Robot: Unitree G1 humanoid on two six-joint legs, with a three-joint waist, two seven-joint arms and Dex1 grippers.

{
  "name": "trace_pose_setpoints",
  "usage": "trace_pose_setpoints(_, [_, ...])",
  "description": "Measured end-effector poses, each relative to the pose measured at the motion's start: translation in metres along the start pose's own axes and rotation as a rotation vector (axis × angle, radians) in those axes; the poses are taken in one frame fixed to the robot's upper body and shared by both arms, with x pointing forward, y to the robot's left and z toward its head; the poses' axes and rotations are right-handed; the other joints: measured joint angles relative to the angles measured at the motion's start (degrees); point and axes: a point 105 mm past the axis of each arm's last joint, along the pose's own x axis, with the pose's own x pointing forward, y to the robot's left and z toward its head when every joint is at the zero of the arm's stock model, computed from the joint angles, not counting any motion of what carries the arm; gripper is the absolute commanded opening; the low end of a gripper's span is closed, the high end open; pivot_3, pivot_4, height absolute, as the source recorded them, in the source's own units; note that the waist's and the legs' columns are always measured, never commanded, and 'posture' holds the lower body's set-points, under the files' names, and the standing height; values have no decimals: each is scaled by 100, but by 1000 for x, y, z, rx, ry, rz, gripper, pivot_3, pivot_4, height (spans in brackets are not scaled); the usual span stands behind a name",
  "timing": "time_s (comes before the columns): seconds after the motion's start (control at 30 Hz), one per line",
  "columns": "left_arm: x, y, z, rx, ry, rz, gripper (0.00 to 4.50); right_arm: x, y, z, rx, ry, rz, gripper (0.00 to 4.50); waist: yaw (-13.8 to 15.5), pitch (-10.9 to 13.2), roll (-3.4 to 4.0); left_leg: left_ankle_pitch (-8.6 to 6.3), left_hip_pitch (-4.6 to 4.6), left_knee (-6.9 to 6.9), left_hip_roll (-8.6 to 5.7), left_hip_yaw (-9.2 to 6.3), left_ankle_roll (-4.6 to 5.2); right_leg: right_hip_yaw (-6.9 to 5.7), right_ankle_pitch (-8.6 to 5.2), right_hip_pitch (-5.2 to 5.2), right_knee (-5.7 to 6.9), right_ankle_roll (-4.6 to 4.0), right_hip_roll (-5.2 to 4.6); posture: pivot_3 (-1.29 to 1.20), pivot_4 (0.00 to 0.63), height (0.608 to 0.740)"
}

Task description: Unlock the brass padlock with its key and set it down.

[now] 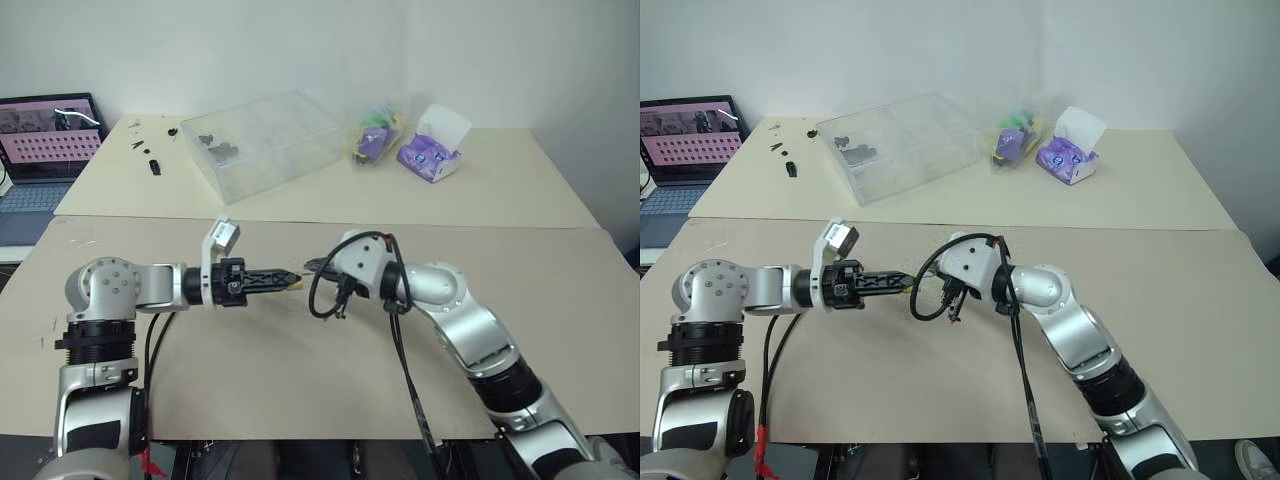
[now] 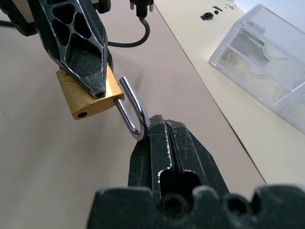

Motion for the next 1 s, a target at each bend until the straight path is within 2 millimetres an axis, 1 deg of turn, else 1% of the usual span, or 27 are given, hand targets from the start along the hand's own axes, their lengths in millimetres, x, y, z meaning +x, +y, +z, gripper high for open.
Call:
trace_pose_setpoints(0.27, [0, -2, -2, 12, 11, -4, 47, -1, -1, -1, -6, 8, -4, 19, -5, 0, 0, 0, 1, 4, 0, 0, 0, 1, 0, -1, 9, 0, 0, 0, 150, 740])
trace_pose_setpoints(0.3, [-5, -2, -6, 20, 24, 6, 47, -1, -2, -2, -9, 11, -7, 19, -30, 0, 0, 0, 2, 4, 0, 2, 0, 4, -1, -4, 16, -2, 0, 0, 150, 740])
trace_pose_setpoints(0.43, [-12, -2, -12, 25, 42, 22, 47, -5, -9, -5, -16, 25, -38, 19, -29, 0, 0, 0, 5, 6, 0, 2, -1, 4, -3, -7, 29, -5, 1, 0, 150, 740])
trace_pose_setpoints(0.57, [-22, 1, -30, 26, 109, 69, 47, -9, -22, -10, -16, 37, -107, 19, -61, 0, 0, 1, 7, 6, 1, 3, -1, 6, -6, -8, 34, -9, 1, 0, 150, 740])
trace_pose_setpoints(0.67, [-27, 10, -42, 28, 159, 131, 47, -12, -28, -10, -12, 34, -135, 19, -67, 0, 0, 1, 6, 6, 1, 3, -2, 6, -7, -10, 35, -11, 1, 0, 150, 740])
trace_pose_setpoints(0.77, [-29, 22, -53, 29, 191, 185, 47, -16, -32, -4, -5, 14, -150, 19, -67, 1, 1, 1, 5, 6, 1, 4, -1, 6, -8, -12, 34, -12, 0, 0, 150, 740])
trace_pose_setpoints(0.8, [-28, 29, -57, 35, 205, 209, 47, -19, -32, 2, 0, -10, -151, 19, -62, 1, 1, 1, 4, 6, 2, 4, -1, 6, -9, -12, 35, -13, 0, 0, 150, 740])
trace_pose_setpoints(0.9, [-27, 40, -64, 60, 223, 251, 47, -25, -24, 19, 22, -68, -118, 19, -39, 1, 1, 0, 4, 6, 3, 3, -1, 5, -12, -13, 36, -16, 1, 0, 150, 740])
trace_pose_setpoints(1.0, [-25, 46, -66, 84, 233, 275, 47, -30, -17, 26, 44, -86, -98, 19, -22, 1, 1, 1, 5, 6, 3, 4, -1, 5, -12, -12, 37, -16, 1, 0, 150, 740])
